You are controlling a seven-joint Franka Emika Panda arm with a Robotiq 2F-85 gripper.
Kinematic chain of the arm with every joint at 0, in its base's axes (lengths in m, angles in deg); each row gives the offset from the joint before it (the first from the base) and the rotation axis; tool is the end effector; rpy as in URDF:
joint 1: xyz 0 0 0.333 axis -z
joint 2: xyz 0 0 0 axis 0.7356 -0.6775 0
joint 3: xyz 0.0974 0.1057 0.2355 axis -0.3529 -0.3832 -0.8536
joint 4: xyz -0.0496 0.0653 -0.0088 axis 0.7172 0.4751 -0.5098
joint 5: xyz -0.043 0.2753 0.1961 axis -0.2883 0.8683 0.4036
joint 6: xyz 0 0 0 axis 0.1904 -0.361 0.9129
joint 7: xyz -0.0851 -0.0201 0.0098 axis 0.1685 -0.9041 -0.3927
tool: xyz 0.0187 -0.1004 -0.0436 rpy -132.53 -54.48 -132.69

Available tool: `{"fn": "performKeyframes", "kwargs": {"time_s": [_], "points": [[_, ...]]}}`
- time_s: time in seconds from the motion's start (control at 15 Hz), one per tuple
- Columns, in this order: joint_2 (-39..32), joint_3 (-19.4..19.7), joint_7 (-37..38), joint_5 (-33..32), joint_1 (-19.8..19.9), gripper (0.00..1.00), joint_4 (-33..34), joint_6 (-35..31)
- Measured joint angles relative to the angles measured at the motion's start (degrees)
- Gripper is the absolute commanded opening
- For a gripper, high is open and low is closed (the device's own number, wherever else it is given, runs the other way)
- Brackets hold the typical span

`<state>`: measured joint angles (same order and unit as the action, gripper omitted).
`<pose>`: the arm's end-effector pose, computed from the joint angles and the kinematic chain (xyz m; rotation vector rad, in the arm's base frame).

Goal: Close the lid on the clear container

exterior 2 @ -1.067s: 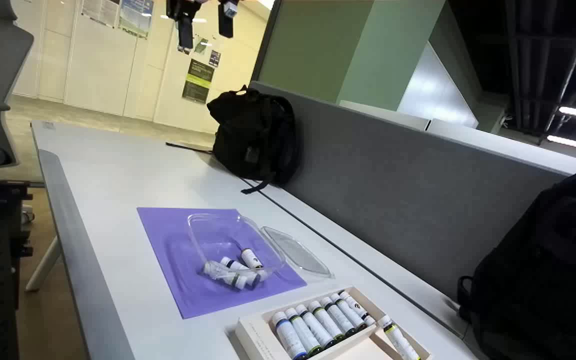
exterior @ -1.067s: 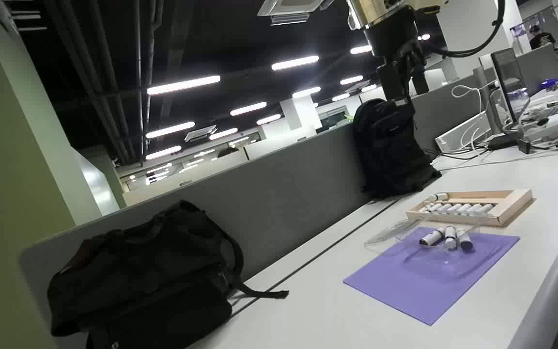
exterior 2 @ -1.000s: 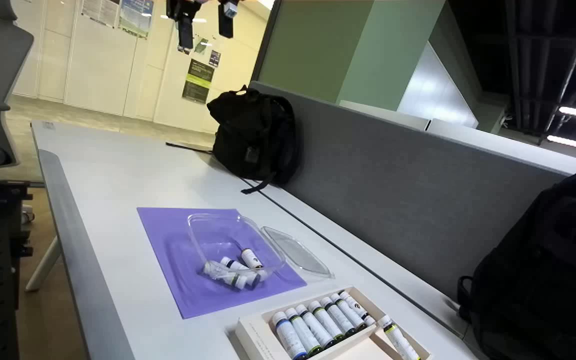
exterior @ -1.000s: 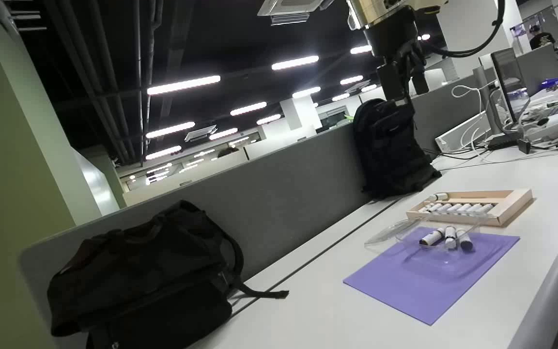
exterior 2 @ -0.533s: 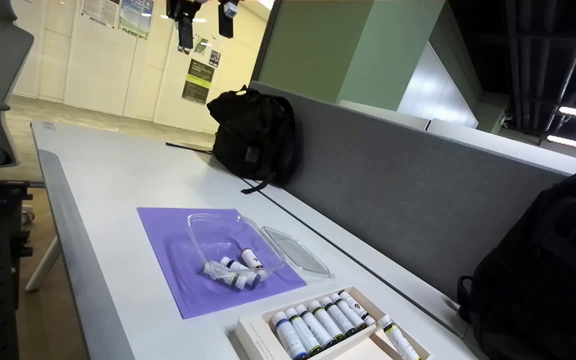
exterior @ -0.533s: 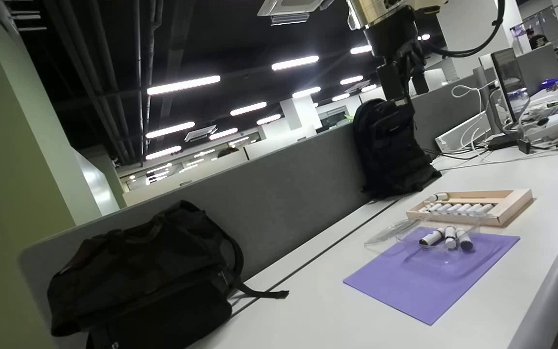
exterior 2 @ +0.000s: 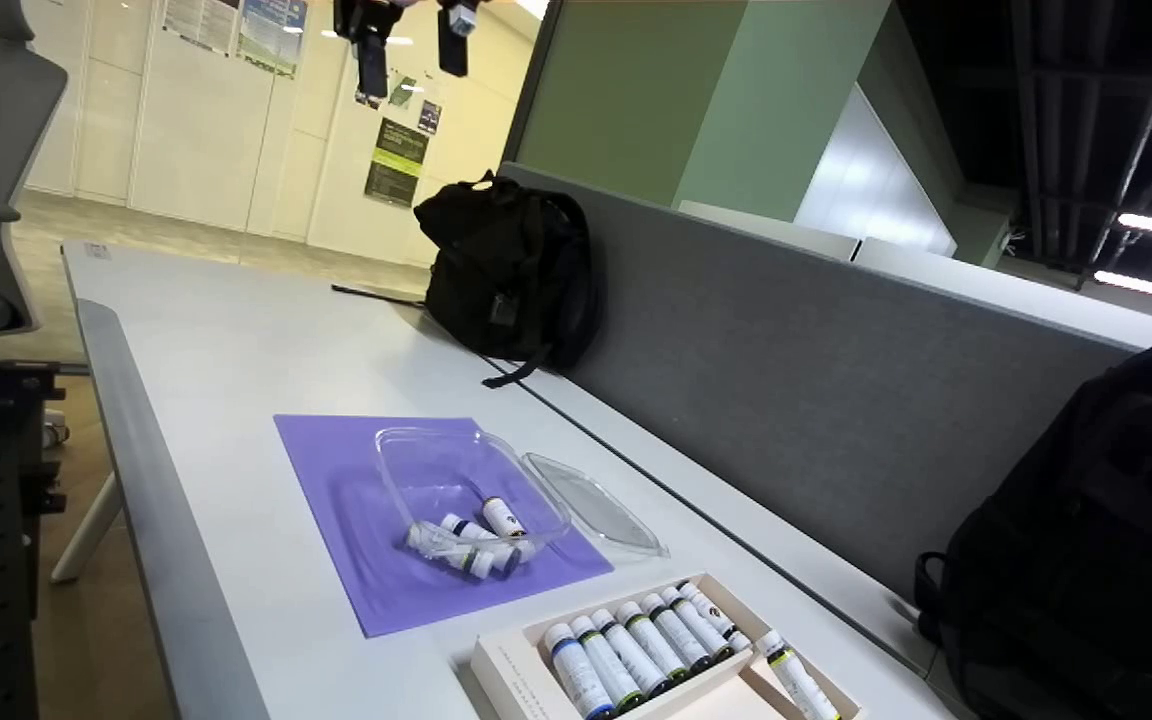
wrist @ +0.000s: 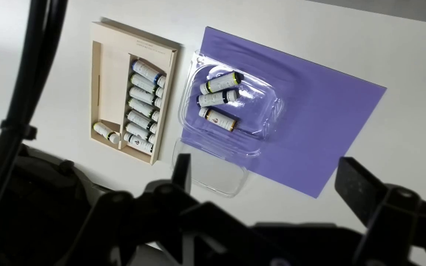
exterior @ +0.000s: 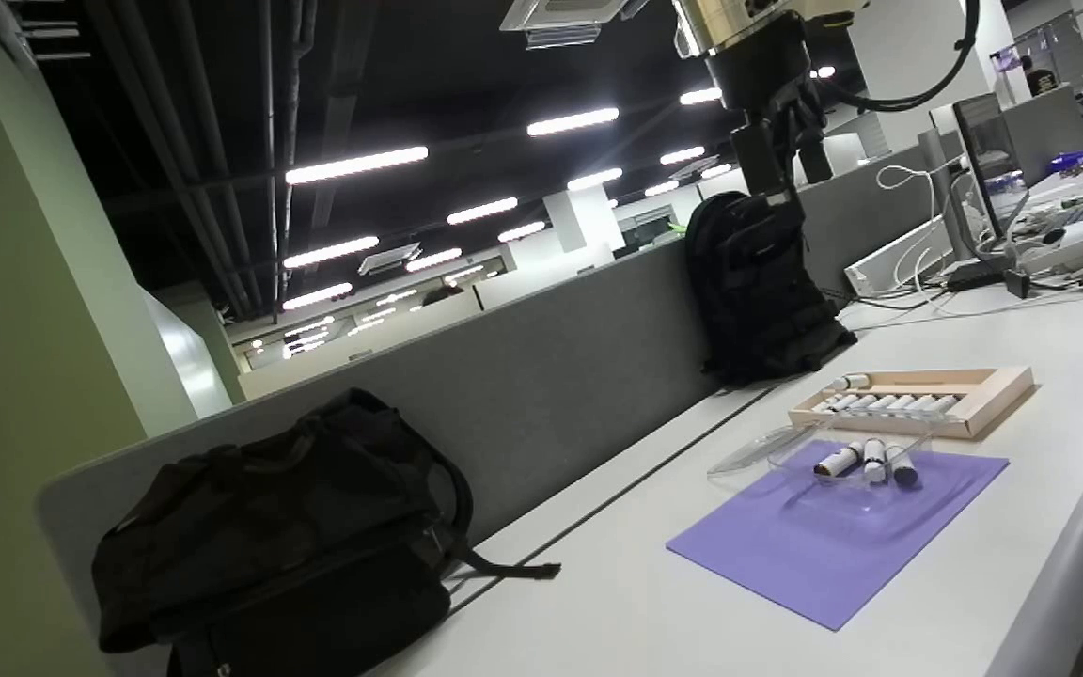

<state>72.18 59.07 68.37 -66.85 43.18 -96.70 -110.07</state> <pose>0.3010 0.1211 0.4455 2.8336 0.2281 0.2375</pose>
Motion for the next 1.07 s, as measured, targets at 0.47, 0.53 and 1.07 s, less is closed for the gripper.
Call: {"fn": "performKeyframes", "kwargs": {"time_s": [0.47,0.53,1.07], "points": [[-8.8,8.5,-19.9,-6.4,-0.5,1.00,3.3,-8.9],[-11.3,9.8,-22.8,-7.8,-0.4,1.00,4.7,-9.5],[-34.7,12.8,-33.1,-17.8,1.3,1.00,21.5,-7.1]]}}
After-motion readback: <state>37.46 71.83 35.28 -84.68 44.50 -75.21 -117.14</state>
